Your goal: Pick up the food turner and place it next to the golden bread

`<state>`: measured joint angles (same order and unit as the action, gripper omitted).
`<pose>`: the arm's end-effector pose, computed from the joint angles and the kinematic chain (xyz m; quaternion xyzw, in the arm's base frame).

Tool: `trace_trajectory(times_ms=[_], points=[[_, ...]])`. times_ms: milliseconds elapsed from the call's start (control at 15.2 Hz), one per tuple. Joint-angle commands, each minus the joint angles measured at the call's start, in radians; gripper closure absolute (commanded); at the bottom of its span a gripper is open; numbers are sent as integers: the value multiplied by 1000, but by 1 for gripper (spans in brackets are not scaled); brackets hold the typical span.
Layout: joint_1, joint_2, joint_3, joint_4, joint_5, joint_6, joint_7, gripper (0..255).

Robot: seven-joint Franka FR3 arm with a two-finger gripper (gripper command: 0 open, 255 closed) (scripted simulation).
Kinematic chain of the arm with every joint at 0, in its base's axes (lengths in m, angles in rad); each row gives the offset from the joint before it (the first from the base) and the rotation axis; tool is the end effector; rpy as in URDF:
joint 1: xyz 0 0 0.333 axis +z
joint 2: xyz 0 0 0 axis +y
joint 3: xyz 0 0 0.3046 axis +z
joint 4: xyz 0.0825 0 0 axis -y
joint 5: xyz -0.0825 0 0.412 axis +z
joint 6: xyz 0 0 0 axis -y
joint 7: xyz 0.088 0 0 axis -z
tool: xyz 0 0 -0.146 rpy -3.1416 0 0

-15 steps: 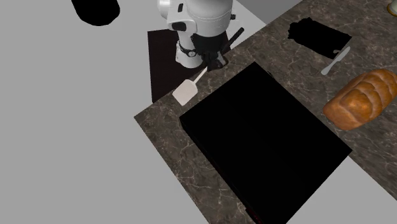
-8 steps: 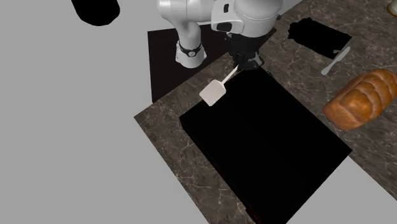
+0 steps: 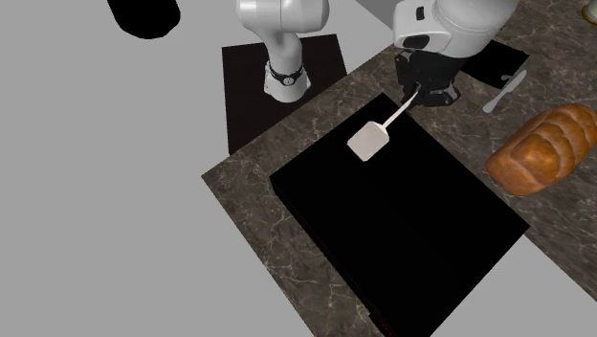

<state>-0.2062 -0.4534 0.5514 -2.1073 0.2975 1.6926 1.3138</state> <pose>0.4197 0.2159 0.5127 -0.8633 0.5037 0.0286 0.0160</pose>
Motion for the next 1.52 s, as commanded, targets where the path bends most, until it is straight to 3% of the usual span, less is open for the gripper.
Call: trace_trajectory(times_ms=[0,330,660,858,990,1452], points=[[3,44,51,36,-2,18,58,255],[0,190,184,169,-53,43,214,255],[15,399,324,335,-188,55,409,255],[72,561,385,456,-321,41,546,255],[160,700,401,574,-437,9,649,255],[155,690,385,472,-429,106,642,255]])
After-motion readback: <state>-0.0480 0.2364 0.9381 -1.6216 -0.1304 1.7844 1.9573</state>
